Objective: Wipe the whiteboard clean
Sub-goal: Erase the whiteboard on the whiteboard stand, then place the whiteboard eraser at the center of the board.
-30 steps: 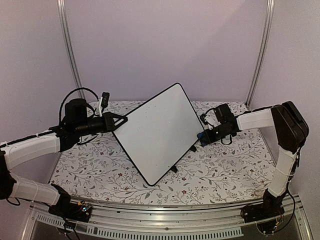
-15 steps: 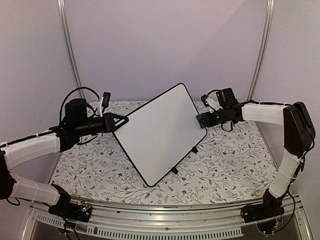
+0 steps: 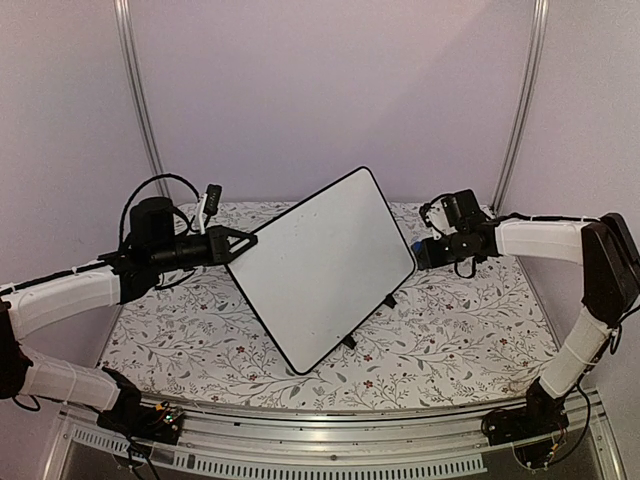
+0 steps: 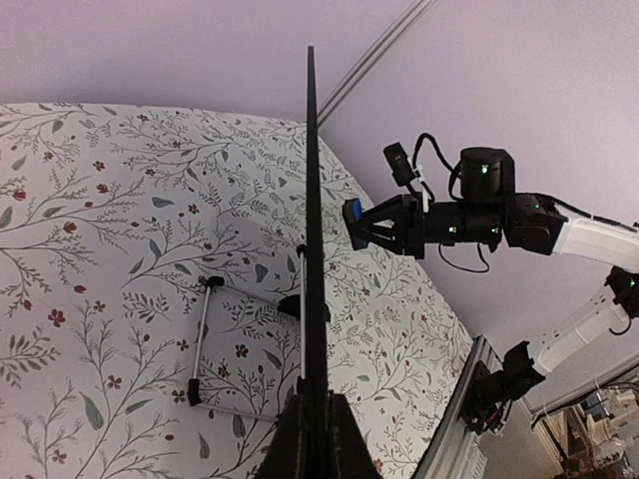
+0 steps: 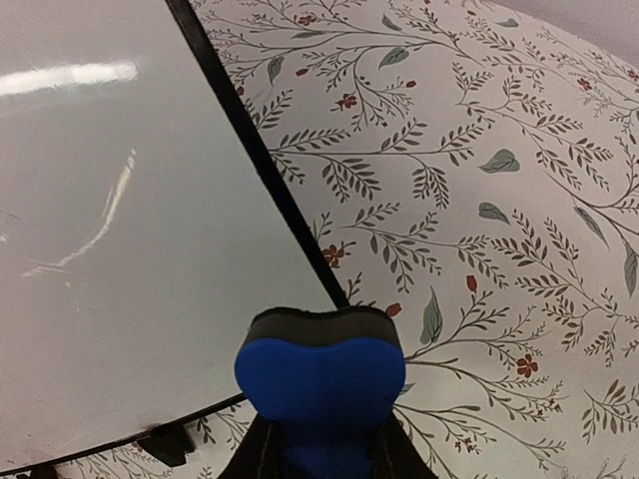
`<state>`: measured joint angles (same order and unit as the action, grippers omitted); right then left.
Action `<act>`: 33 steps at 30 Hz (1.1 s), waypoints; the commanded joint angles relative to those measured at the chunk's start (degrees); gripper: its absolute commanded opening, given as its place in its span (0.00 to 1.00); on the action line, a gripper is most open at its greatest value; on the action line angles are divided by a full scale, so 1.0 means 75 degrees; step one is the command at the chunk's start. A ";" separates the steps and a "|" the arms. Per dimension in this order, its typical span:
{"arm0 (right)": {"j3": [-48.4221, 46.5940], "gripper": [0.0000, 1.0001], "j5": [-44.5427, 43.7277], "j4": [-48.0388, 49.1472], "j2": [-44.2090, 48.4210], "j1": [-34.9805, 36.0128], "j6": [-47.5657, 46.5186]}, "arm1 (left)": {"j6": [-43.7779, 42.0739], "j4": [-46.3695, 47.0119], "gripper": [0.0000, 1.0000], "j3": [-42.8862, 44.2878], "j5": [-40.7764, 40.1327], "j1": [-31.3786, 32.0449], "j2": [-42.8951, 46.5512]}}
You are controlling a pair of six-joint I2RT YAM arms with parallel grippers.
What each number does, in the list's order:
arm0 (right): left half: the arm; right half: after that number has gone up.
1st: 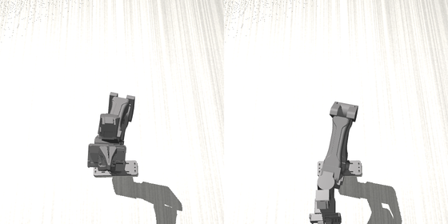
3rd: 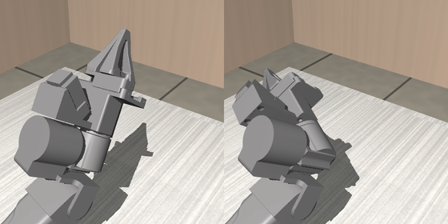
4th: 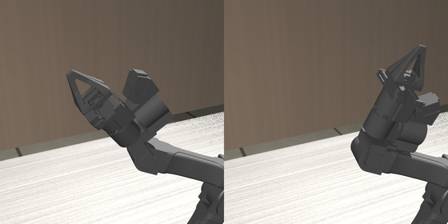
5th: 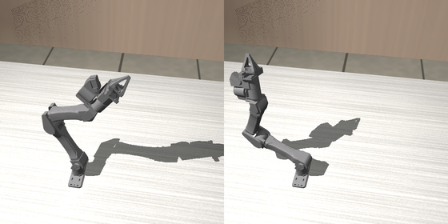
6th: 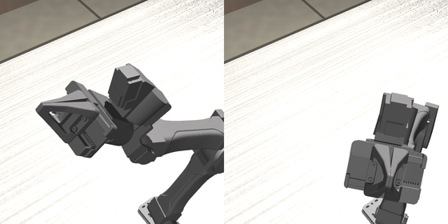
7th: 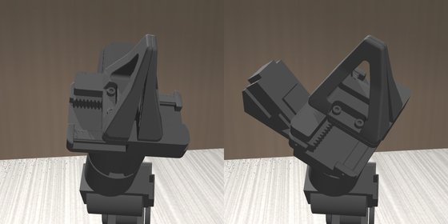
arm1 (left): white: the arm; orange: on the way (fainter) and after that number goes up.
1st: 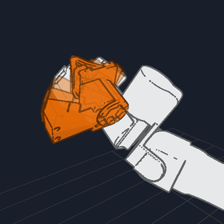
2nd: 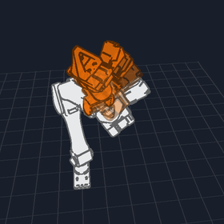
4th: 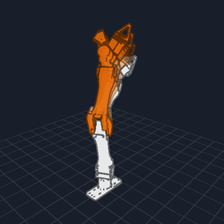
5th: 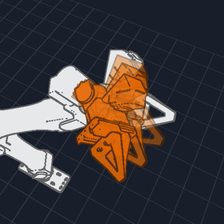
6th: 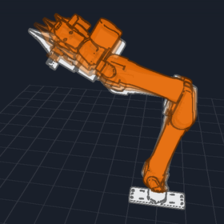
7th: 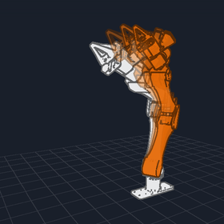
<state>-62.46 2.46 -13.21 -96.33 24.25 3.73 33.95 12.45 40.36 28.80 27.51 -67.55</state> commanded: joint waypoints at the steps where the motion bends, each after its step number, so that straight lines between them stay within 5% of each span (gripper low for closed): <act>1: 0.0258 0.04 -0.0249 -0.0035 0.0039 -0.0095 0.0283 | -0.0250 0.0156 0.00 0.0220 0.0656 0.0242 -0.0007; 20: 0.0407 0.33 -0.0285 0.0073 -0.0651 -0.0533 0.0619 | -0.0247 0.0151 0.00 0.0210 0.0672 0.0235 0.0039; 33: -0.0070 0.35 -0.0054 0.0055 -0.1371 -0.0571 0.0541 | -0.0231 0.0174 0.00 0.0209 0.0689 0.0241 -0.0024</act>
<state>-60.86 0.78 -13.45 -104.86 20.23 7.92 33.91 12.45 40.36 29.15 27.51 -67.55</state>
